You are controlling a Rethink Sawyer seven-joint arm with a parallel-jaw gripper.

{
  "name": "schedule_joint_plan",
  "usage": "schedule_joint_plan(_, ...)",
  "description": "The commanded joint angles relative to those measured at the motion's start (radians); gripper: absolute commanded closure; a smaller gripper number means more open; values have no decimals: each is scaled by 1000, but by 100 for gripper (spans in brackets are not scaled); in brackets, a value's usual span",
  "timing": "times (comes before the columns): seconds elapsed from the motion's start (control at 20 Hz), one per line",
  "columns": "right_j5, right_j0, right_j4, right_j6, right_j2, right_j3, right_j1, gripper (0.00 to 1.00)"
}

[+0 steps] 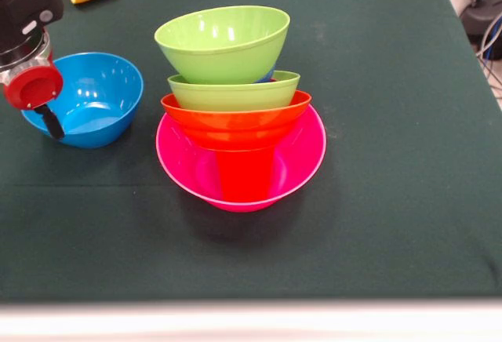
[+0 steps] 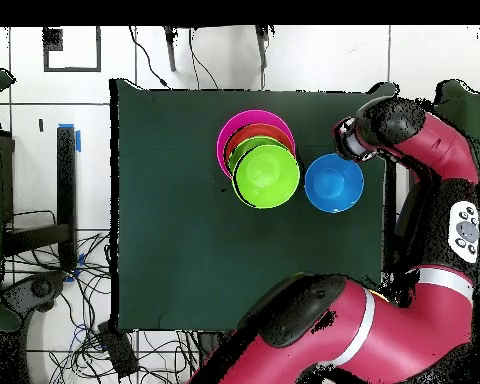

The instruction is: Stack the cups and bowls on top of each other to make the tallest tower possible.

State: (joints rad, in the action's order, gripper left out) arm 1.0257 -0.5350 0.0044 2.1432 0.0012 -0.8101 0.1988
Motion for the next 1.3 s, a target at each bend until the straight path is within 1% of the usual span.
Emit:
schedule_joint_plan(0.05, -97, 28, -17, -23, 89, -98, -64, 0)
schedule_joint_plan(0.1, -98, 25, -16, -27, 91, -90, -70, 0)
schedule_joint_plan(0.25, -119, 22, -17, -34, 92, -105, -69, 0)
schedule_joint_plan(0.3, -106, 22, -16, -36, 91, -78, -83, 0)
schedule_joint_plan(0.45, -113, 23, -17, -38, 88, -88, -79, 0)
schedule_joint_plan(0.5, -107, 24, -19, -38, 87, -67, -95, 0)
schedule_joint_plan(0.6, -110, 25, -22, -41, 86, -57, -104, 0)
schedule_joint_plan(0.8, -125, 25, -28, -52, 86, -57, -111, 0)
schedule_joint_plan(0.9, -122, 27, -34, -62, 83, -51, -115, 0)
schedule_joint_plan(1.05, -139, 26, -39, -73, 83, -71, -109, 0)
schedule_joint_plan(1.2, -134, 24, -48, -110, 88, -63, -111, 0)
schedule_joint_plan(1.25, -134, 23, -52, -125, 90, -62, -111, 100)
schedule_joint_plan(1.3, -133, 24, -53, -125, 88, -64, -109, 100)
